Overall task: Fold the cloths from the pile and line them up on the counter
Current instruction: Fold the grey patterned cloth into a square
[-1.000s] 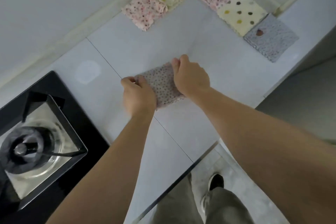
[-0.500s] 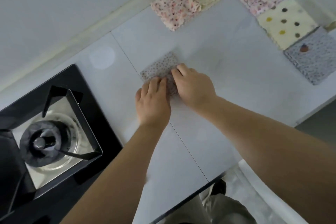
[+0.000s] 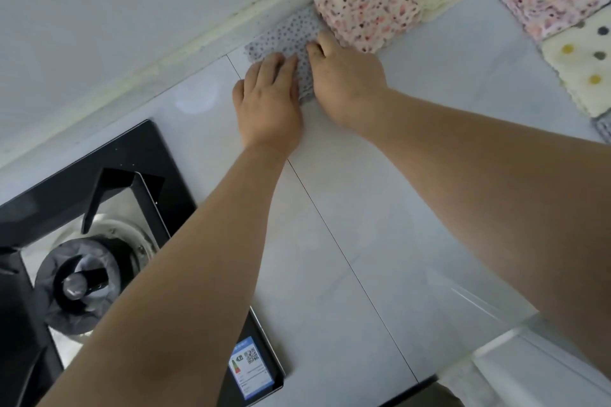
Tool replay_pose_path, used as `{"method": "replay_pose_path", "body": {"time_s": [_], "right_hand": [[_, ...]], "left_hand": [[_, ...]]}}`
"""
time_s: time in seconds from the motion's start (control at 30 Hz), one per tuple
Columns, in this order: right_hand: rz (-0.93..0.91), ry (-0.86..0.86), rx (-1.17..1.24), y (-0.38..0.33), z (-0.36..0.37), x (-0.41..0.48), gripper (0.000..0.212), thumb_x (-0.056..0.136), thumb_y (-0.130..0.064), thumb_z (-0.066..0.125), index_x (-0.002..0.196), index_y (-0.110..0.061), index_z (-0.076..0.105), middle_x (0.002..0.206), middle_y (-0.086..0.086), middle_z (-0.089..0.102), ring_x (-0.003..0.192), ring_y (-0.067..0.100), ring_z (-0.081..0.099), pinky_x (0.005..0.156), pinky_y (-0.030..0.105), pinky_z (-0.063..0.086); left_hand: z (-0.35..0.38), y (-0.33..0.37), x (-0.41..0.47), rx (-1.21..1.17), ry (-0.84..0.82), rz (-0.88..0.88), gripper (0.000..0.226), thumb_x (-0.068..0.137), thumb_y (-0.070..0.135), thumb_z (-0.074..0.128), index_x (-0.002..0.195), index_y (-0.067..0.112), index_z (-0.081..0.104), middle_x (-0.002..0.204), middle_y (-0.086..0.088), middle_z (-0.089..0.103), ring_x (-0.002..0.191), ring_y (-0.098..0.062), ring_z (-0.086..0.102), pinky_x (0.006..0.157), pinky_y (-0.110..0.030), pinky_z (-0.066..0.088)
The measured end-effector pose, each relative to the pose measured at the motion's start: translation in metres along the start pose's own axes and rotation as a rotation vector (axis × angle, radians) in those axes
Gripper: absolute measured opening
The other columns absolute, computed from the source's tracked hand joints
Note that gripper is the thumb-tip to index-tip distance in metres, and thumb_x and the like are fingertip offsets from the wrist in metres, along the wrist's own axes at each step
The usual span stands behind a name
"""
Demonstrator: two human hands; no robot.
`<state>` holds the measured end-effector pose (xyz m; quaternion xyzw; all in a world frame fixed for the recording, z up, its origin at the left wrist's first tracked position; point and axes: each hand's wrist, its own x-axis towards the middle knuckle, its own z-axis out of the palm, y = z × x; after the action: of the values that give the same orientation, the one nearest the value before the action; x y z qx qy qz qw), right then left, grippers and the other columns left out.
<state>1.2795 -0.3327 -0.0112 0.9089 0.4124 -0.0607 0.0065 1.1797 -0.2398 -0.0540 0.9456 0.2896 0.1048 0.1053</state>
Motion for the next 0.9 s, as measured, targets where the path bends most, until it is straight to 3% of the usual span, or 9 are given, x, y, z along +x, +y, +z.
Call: {"method": "replay_pose_path", "body": {"time_s": [0.2, 0.43, 0.57, 0.73, 0.9], "right_hand": [[0.036, 0.011, 0.033, -0.002, -0.006, 0.001, 0.036, 0.103, -0.011, 0.032, 0.136, -0.006, 0.044, 0.144, 0.011, 0.036, 0.115, 0.035, 0.052, 0.070, 0.039, 0.032], [0.079, -0.005, 0.094, -0.003, -0.002, -0.002, 0.039, 0.100, -0.009, 0.036, 0.138, -0.007, 0.043, 0.146, 0.010, 0.035, 0.099, 0.037, 0.059, 0.067, 0.039, 0.034], [0.089, -0.022, 0.146, -0.006, -0.005, -0.008, 0.046, 0.099, -0.010, 0.042, 0.144, -0.009, 0.039, 0.149, 0.008, 0.032, 0.108, 0.035, 0.057, 0.073, 0.038, 0.035], [0.162, 0.155, 0.390, -0.003, 0.000, -0.065, 0.050, 0.093, -0.008, 0.044, 0.143, -0.017, 0.043, 0.149, 0.002, 0.037, 0.108, 0.034, 0.060, 0.077, 0.043, 0.048], [0.343, 0.309, 0.607, -0.014, 0.019, -0.164, 0.036, 0.099, -0.011, 0.042, 0.132, -0.015, 0.056, 0.137, 0.001, 0.049, 0.096, 0.030, 0.064, 0.072, 0.043, 0.054]], "left_hand": [[0.003, -0.004, -0.001, -0.114, -0.014, 0.000, 0.044, 0.104, 0.026, 0.036, 0.145, 0.024, 0.049, 0.152, 0.006, 0.044, 0.143, -0.017, 0.033, 0.115, -0.035, 0.016], [0.004, -0.006, -0.003, -0.175, 0.017, 0.037, 0.045, 0.102, 0.020, 0.036, 0.144, 0.022, 0.051, 0.151, 0.007, 0.046, 0.143, -0.015, 0.033, 0.114, -0.030, 0.012], [0.005, -0.007, -0.004, -0.240, 0.075, 0.036, 0.044, 0.100, 0.019, 0.037, 0.141, 0.021, 0.054, 0.149, 0.007, 0.049, 0.141, -0.017, 0.037, 0.114, -0.029, 0.013], [-0.003, -0.003, -0.010, -0.321, 0.139, 0.014, 0.043, 0.097, 0.013, 0.040, 0.136, 0.016, 0.059, 0.146, -0.001, 0.052, 0.135, -0.020, 0.044, 0.115, -0.031, 0.017], [-0.033, 0.022, -0.057, -0.403, 0.191, -0.028, 0.044, 0.083, -0.001, 0.043, 0.116, 0.013, 0.068, 0.121, -0.001, 0.065, 0.116, -0.022, 0.057, 0.108, -0.039, 0.034]]}}
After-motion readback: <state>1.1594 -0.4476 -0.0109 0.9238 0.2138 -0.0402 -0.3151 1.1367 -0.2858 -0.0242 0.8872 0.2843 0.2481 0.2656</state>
